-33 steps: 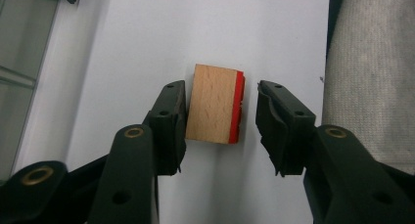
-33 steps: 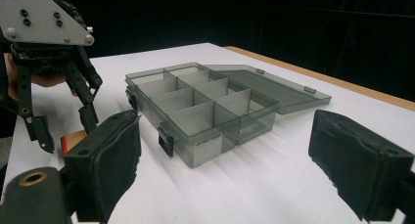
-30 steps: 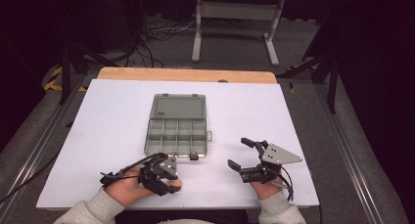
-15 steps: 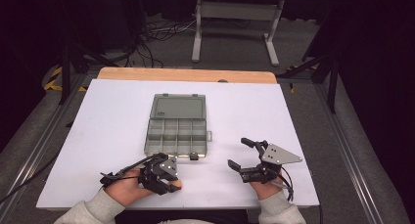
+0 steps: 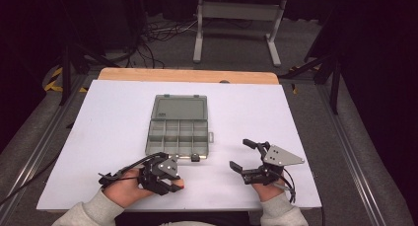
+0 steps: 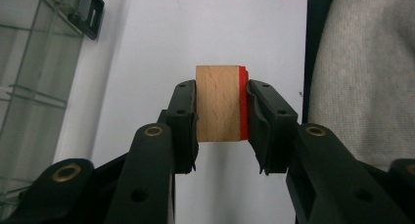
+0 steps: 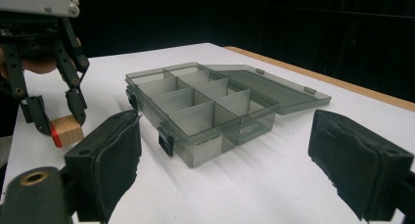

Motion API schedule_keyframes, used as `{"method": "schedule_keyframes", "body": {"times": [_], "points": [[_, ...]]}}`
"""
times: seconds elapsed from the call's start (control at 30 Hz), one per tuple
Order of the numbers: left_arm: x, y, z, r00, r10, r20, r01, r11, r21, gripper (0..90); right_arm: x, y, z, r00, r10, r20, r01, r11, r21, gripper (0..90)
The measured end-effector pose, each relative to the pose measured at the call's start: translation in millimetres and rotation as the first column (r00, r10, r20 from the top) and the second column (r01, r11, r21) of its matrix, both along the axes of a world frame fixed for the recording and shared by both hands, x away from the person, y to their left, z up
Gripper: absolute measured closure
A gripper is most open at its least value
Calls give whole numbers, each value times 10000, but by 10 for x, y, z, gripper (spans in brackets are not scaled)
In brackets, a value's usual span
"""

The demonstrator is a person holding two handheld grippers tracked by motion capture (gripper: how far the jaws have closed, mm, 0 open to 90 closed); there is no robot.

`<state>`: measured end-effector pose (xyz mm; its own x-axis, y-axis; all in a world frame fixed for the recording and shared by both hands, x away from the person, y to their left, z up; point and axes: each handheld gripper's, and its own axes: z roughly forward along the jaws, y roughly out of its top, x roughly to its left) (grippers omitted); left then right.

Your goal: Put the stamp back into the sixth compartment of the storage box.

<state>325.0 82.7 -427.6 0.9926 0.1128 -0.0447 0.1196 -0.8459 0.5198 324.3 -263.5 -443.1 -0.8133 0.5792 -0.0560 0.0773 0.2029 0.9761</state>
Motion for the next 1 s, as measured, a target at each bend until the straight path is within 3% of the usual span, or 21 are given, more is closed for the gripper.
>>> {"method": "schedule_keyframes", "body": {"times": [0.87, 1.0], "points": [[94, 117, 301, 9962, 728, 478, -700, 9958, -585, 659, 4, -1, -1, 10000, 2, 4, -2, 10000, 9, 130], [128, 158, 344, 9950, 873, 480, -832, 9931, -829, 659, 3, -2, 0, 10000, 2, 6, -2, 10000, 14, 130]]}}
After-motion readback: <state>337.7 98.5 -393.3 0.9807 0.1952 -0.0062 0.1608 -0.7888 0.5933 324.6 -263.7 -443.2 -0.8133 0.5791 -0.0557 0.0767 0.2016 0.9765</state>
